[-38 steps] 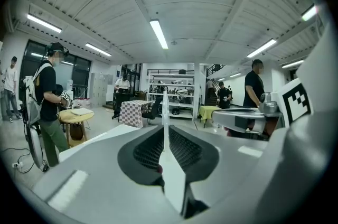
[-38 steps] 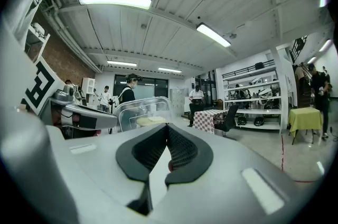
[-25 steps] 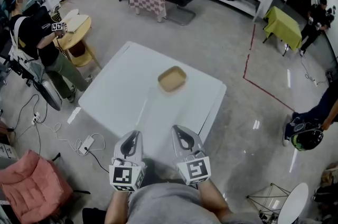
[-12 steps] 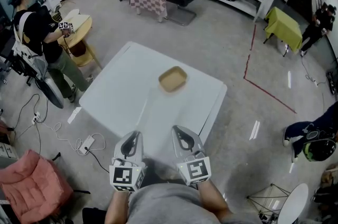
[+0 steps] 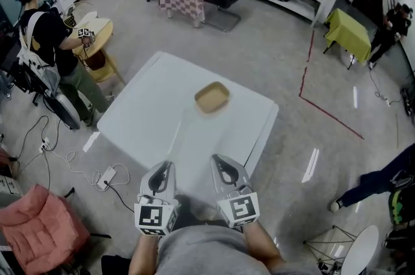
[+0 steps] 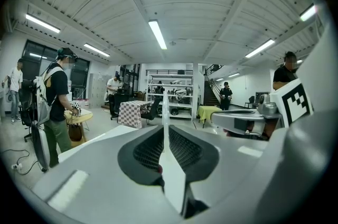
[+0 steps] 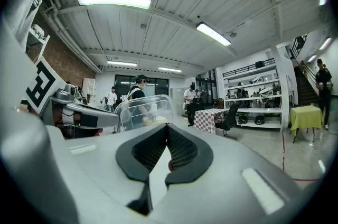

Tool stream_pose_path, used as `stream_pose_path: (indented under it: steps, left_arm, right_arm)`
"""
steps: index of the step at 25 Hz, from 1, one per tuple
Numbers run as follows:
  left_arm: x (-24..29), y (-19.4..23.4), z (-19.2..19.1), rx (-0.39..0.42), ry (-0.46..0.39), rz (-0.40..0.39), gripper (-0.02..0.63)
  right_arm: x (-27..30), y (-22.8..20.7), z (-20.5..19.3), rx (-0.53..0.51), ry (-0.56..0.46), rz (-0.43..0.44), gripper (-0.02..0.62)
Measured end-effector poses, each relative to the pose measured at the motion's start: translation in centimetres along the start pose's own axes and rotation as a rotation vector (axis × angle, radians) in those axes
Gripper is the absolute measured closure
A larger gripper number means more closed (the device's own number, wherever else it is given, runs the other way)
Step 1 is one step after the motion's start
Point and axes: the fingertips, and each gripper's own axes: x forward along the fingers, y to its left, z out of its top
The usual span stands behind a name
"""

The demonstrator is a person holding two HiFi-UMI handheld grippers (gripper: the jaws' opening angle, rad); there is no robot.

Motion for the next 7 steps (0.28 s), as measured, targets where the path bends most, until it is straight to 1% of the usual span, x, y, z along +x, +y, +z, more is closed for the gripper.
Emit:
stream_pose_path:
  steps: [7]
  left_arm:
    - [-0.13, -0.15, 0.19, -0.002, 0.004, 0.0, 0.565]
  right_arm:
    - [-0.16, 0.01, 0.13, -0.003, 0.007, 0.001, 0.592]
